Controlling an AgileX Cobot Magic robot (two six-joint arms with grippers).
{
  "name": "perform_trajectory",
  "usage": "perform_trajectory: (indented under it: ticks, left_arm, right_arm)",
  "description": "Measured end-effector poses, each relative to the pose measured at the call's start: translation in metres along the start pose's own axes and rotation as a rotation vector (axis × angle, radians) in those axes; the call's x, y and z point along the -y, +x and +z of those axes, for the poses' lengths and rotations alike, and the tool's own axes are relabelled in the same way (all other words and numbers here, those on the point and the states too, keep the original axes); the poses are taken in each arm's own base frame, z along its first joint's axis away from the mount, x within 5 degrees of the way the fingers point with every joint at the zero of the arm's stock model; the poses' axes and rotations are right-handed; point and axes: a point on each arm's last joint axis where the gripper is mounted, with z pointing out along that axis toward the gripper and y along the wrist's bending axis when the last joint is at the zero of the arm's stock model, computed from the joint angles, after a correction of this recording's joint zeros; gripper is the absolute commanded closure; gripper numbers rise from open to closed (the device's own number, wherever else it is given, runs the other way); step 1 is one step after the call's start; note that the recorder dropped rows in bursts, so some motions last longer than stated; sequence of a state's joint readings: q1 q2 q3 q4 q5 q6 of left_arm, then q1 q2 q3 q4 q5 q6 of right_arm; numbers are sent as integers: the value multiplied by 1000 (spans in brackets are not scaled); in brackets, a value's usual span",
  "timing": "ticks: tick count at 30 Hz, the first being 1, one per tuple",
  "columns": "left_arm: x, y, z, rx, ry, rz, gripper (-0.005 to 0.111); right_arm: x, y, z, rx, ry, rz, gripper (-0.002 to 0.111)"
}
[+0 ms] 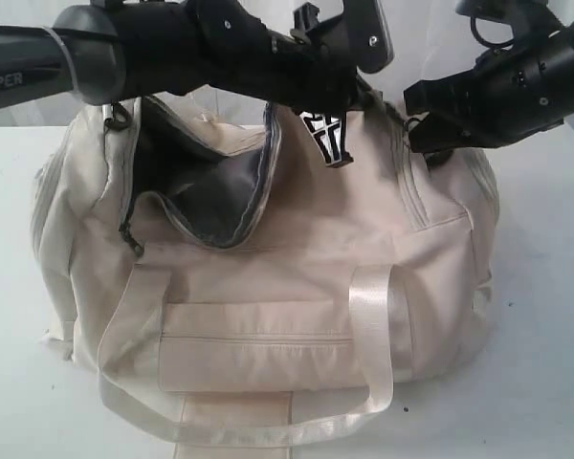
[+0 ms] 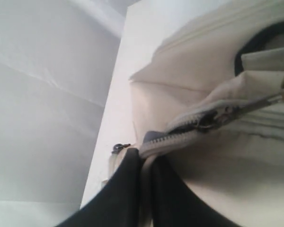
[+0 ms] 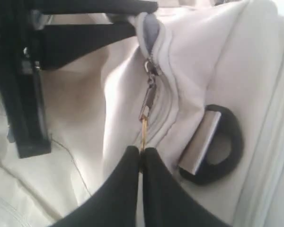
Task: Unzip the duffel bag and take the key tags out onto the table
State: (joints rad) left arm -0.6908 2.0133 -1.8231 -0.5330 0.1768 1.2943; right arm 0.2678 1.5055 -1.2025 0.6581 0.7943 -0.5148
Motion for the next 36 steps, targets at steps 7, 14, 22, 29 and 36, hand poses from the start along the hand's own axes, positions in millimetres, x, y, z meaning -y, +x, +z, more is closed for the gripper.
perform_trajectory:
  ticks: [7,14,22,29,36]
  left_arm:
    - [-1,-7,-14,5,64,-27,107]
    - [0,-8,-14,11,79,-89,107]
    - [-4,-9,-14,28,43,-133,107]
    - [-11,-2,-16,20,21,-149,107]
    - [-16,4,-18,15,9,-178,107]
  right_arm:
    - [3,-6,0,63,31,-4,108]
    - [-2,1,0,-9,-24,6,108]
    - [-20,7,5,-67,-83,-28,108]
    - [-26,14,1,-136,-95,-61,108]
    - [-33,17,-23,-141,-39,-98,108]
